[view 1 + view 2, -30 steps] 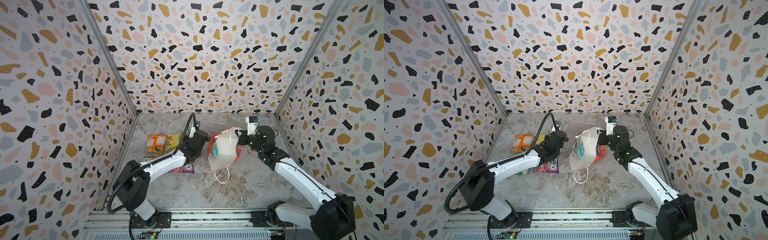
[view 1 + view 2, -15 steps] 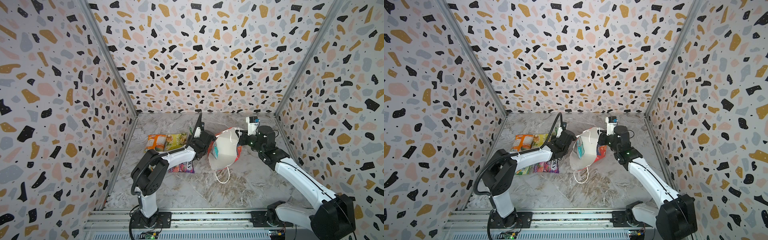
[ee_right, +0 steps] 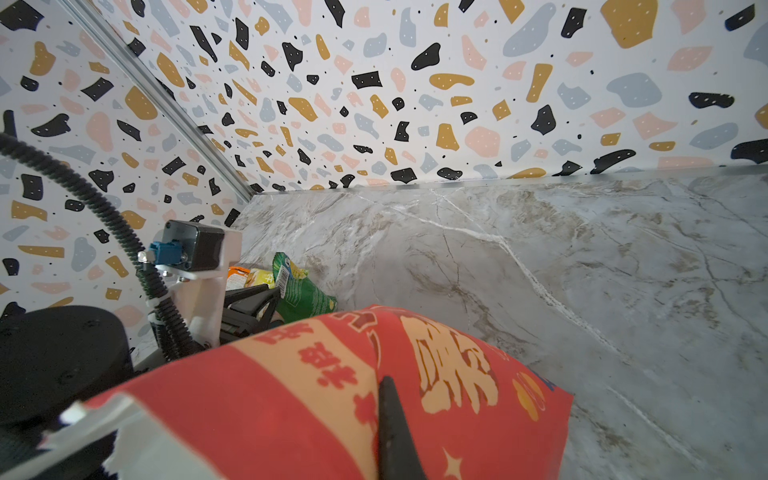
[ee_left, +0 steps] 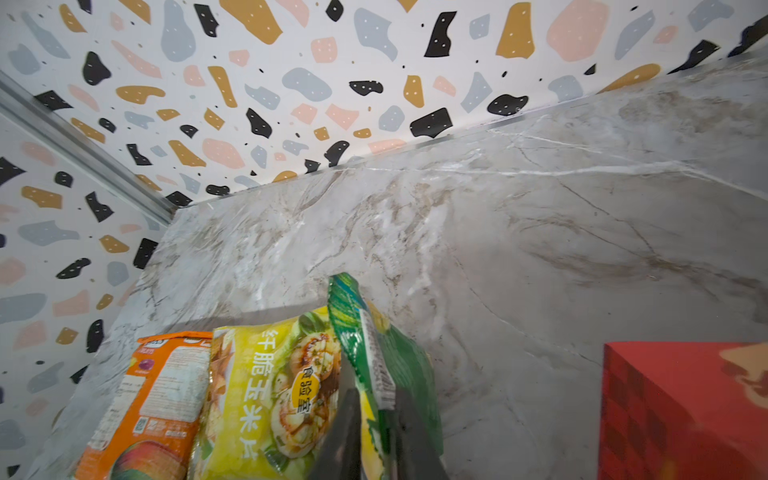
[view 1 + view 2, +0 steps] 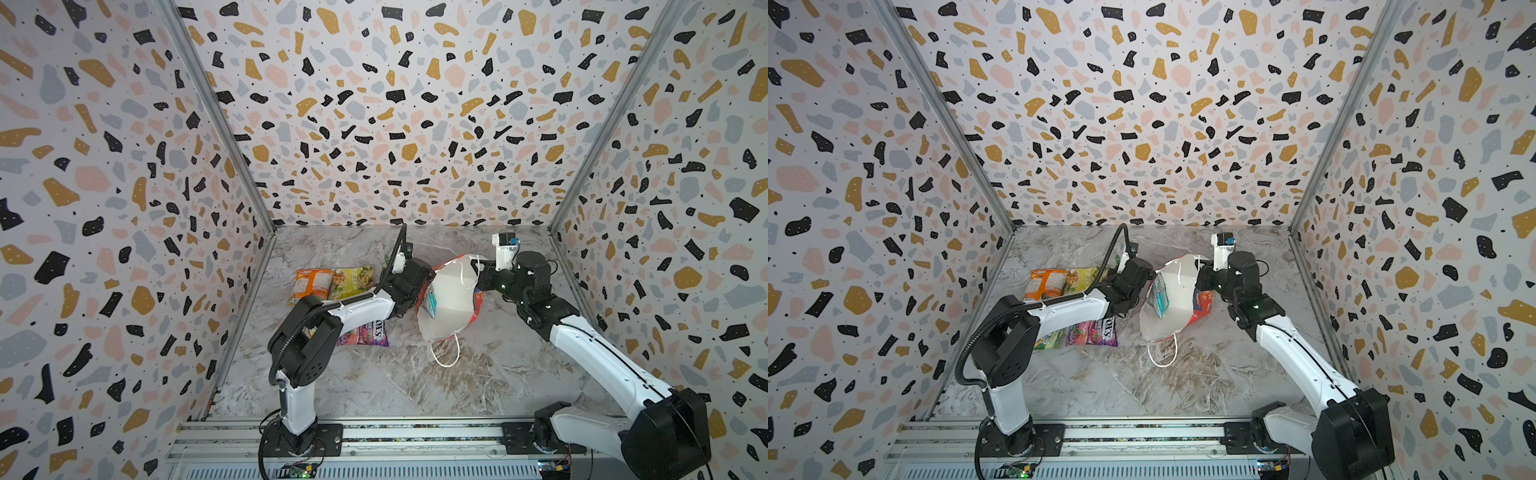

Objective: Take the snacks out of the paper bag
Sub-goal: 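Carry the green packet toward the yellow packet and lower it, then lower the green packet onto the table beside the yellow packet and open the left gripper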

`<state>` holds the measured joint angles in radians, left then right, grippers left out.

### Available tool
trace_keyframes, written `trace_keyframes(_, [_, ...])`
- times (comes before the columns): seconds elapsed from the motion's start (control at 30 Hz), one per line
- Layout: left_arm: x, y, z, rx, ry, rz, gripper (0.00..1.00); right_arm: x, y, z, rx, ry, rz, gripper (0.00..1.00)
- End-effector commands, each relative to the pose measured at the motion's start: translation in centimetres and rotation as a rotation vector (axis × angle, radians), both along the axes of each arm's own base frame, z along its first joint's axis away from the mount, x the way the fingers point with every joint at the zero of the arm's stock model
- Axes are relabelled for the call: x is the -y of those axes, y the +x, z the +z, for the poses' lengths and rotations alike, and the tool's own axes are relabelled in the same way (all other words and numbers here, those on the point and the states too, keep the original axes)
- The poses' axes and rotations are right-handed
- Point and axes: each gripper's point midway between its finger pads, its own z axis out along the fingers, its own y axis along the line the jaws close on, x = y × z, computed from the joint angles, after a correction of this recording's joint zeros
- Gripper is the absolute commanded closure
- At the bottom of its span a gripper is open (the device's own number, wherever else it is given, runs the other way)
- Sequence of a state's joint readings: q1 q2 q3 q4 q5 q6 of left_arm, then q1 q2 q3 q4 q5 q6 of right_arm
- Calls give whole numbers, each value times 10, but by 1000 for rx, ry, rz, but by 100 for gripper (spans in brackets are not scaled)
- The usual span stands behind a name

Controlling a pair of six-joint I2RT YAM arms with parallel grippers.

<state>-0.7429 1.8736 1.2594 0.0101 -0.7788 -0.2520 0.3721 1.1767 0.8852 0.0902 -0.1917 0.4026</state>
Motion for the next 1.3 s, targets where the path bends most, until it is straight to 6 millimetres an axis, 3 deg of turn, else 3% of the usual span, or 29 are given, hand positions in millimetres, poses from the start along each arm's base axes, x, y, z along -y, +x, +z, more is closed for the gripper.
trace_keyframes(0.0, [32,5,19,28,-131,-100,72,-1,-3,30,83,53,10,100])
trace_keyframes(0.23, [60,-2,49,76,-282,-266,68,-1,-2,30,82,51,12,100])
trace_keyframes(0.53, [42,1,54,105,-355,-255,66,0,-2,29,81,48,8,100])
trace_keyframes(0.83, [24,11,19,43,-423,-235,63,0,-3,30,81,49,10,100])
trace_keyframes(0.97, [32,18,2,-24,-396,-250,59,-2,-1,28,73,53,15,100])
trace_keyframes(1.27, [48,25,-22,-84,-405,-291,66,1,-1,30,78,46,-1,100])
